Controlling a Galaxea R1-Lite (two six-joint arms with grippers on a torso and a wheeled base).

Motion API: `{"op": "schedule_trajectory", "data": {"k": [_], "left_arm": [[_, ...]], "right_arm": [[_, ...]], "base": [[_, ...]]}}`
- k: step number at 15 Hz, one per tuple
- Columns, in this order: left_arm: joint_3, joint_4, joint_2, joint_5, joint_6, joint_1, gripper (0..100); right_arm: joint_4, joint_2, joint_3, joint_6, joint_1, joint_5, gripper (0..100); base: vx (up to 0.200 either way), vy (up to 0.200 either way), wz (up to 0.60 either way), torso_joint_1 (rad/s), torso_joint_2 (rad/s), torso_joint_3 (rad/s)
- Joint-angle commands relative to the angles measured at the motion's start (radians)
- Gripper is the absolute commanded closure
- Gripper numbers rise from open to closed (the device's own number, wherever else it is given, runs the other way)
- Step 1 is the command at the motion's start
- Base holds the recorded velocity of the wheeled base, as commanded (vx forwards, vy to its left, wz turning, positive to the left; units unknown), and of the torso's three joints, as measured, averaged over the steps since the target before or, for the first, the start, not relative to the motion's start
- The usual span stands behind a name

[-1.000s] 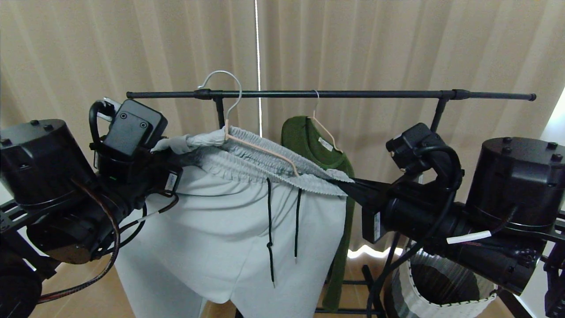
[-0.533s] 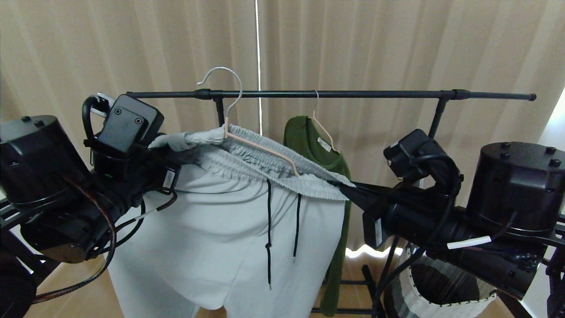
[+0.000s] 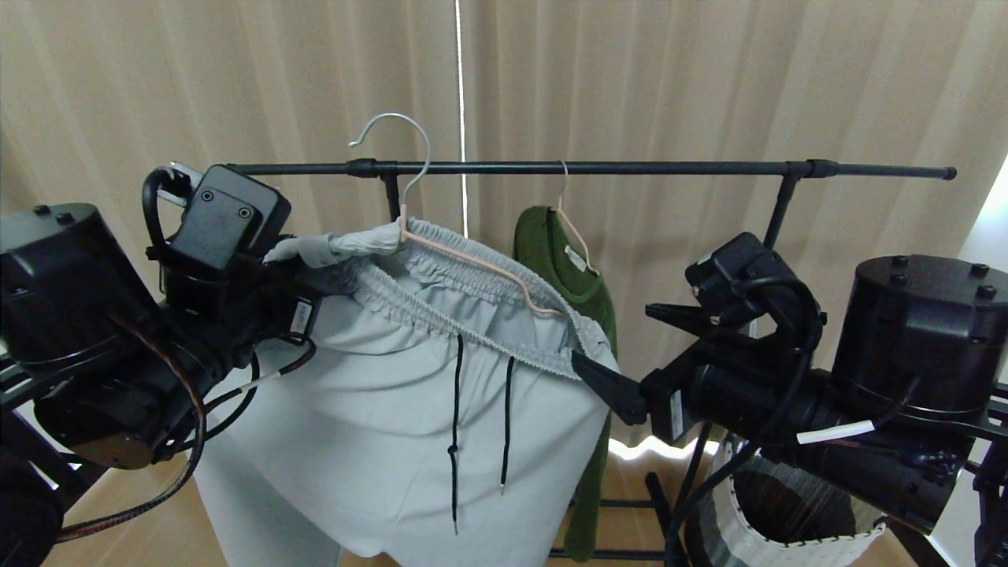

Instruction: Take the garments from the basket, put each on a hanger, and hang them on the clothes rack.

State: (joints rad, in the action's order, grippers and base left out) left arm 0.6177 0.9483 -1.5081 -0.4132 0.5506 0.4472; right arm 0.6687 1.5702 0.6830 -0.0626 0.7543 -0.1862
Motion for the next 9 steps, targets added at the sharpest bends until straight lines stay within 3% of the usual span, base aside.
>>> {"op": "schedule_trajectory", "data": {"k": [1, 6, 9], "left_arm": [[-0.01, 0.0, -0.009, 0.001, -0.001, -0.001, 100], [0.02, -0.002, -0.046, 0.001, -0.047, -0.025, 100], [0.005, 0.0, -0.06, 0.001, -0.098, -0.055, 100]], "right_arm": [[0.008, -0.016, -0.008, -0.002, 0.0, 0.002, 0], [0.06, -0.018, -0.028, -0.039, 0.004, 0.005, 0], [0.135, -0.032, -0.06, -0.042, 0.004, 0.094, 0]], "base": [[0.0, 0.0, 0.0, 0.0, 0.0, 0.0], [0.0, 0.0, 0.0, 0.0, 0.0, 0.0], [0.0, 0.0, 0.0, 0.0, 0.0, 0.0]]}}
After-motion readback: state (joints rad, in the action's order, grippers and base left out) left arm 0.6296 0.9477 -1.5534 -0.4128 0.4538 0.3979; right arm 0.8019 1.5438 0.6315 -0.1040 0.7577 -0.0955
